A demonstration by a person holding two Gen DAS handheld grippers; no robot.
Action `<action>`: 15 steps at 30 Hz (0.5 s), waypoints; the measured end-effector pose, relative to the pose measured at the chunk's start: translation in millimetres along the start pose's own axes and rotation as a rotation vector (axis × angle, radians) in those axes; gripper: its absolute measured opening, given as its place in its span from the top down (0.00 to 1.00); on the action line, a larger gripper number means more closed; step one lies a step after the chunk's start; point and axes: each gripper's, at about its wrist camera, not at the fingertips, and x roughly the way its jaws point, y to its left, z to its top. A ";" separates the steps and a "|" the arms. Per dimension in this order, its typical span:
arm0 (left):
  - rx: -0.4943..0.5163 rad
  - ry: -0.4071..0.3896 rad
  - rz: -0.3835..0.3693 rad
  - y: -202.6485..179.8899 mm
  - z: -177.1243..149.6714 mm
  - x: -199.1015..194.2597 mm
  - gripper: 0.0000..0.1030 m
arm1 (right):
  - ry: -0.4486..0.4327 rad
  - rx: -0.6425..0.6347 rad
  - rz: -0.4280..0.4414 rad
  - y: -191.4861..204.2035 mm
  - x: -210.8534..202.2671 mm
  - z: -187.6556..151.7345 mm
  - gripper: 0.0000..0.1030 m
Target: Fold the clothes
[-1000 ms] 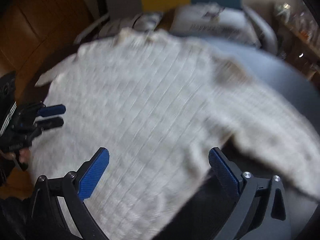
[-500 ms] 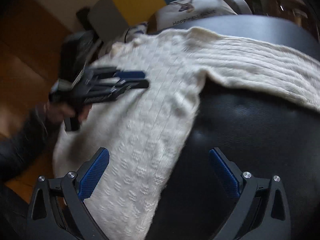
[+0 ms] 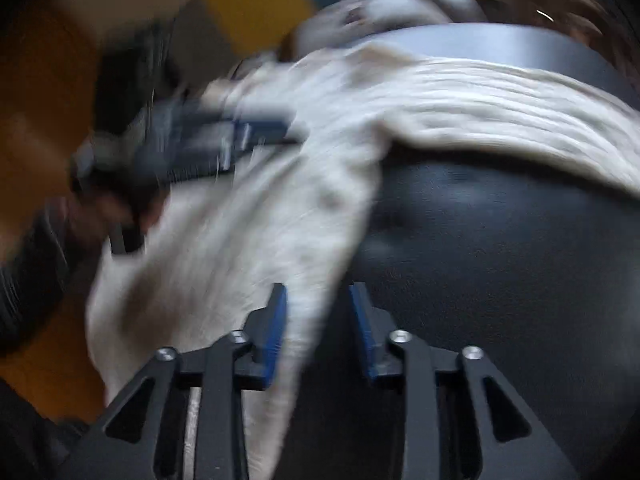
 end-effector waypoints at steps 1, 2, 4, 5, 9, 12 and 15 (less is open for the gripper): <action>-0.003 -0.004 -0.001 -0.8 -1.7 3.3 0.69 | -0.055 0.073 0.000 -20.9 -16.2 1.4 0.35; -0.013 -0.014 -0.008 0.7 -4.0 2.9 0.69 | -0.111 0.145 0.001 -41.4 -32.2 2.2 0.22; -0.064 -0.035 -0.037 7.7 -9.4 1.6 0.69 | -0.218 0.287 -0.029 -86.4 -64.3 2.5 0.19; -0.100 -0.044 -0.058 12.5 -11.5 1.6 0.69 | -0.258 0.341 -0.058 -106.1 -75.6 3.9 0.19; -0.204 -0.059 -0.095 23.4 -14.8 0.0 0.69 | -0.458 0.593 -0.150 -185.3 -110.5 11.9 0.19; -0.204 -0.060 -0.086 21.4 -12.5 3.0 0.69 | -0.548 0.703 -0.176 -222.8 -116.6 19.1 0.19; -0.203 -0.061 -0.076 19.4 -10.3 6.1 0.68 | -0.582 0.712 -0.187 -233.3 -112.5 34.9 0.19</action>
